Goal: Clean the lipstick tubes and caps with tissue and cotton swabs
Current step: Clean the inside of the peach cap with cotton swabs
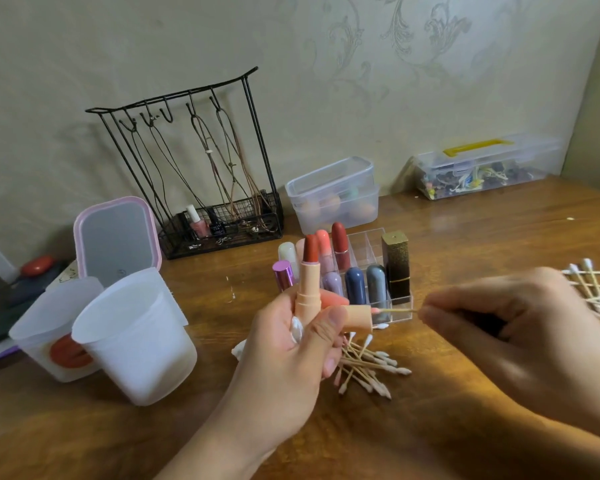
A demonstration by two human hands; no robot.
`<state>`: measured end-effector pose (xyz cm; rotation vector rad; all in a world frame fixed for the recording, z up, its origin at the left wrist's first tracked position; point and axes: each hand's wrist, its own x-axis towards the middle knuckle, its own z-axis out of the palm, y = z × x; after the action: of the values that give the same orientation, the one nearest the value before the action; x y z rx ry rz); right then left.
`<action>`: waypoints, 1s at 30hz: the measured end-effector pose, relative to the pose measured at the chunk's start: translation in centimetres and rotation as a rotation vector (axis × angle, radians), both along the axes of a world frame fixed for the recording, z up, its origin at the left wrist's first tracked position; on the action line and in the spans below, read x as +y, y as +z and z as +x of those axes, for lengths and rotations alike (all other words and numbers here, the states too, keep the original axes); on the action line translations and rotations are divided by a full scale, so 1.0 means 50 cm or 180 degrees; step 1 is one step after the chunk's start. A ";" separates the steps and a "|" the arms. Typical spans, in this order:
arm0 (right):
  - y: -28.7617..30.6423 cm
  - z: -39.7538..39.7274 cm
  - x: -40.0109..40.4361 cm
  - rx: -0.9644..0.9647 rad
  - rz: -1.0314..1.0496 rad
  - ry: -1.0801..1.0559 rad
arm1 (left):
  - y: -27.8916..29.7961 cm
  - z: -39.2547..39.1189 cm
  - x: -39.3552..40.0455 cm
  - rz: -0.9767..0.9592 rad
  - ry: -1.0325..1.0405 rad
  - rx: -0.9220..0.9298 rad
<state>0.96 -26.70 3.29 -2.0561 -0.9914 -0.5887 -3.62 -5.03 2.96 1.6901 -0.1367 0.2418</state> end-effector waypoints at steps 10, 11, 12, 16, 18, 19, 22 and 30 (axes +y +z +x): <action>-0.002 -0.003 0.001 0.0935 0.0581 0.0600 | -0.009 0.006 0.010 -0.0722 -0.0328 0.0418; -0.002 -0.001 0.001 0.0989 0.0706 0.0578 | -0.008 0.006 0.012 -0.1007 -0.0475 0.0496; -0.002 0.000 0.001 0.1015 0.0866 0.0560 | -0.007 0.006 0.013 -0.1329 -0.0657 0.0558; 0.002 0.004 0.000 0.1080 0.1161 0.0512 | -0.008 0.010 0.019 -0.2238 -0.1377 0.0676; 0.001 0.004 -0.001 0.1090 0.1051 0.0546 | -0.007 0.011 0.017 -0.2428 -0.1589 0.0739; -0.001 0.003 0.000 0.1070 0.0951 0.0559 | -0.007 0.012 0.017 -0.2480 -0.1665 0.0766; -0.002 -0.002 0.001 0.0914 0.0426 0.0462 | -0.012 0.013 0.016 -0.2570 -0.1894 0.0732; -0.008 0.004 0.011 0.1019 -0.0934 -0.0435 | -0.018 0.019 0.020 -0.2576 -0.2147 0.0541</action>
<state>1.14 -26.13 2.88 -2.3977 -0.7876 -0.1758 -2.64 -4.04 2.05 0.7857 -0.4097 -0.3236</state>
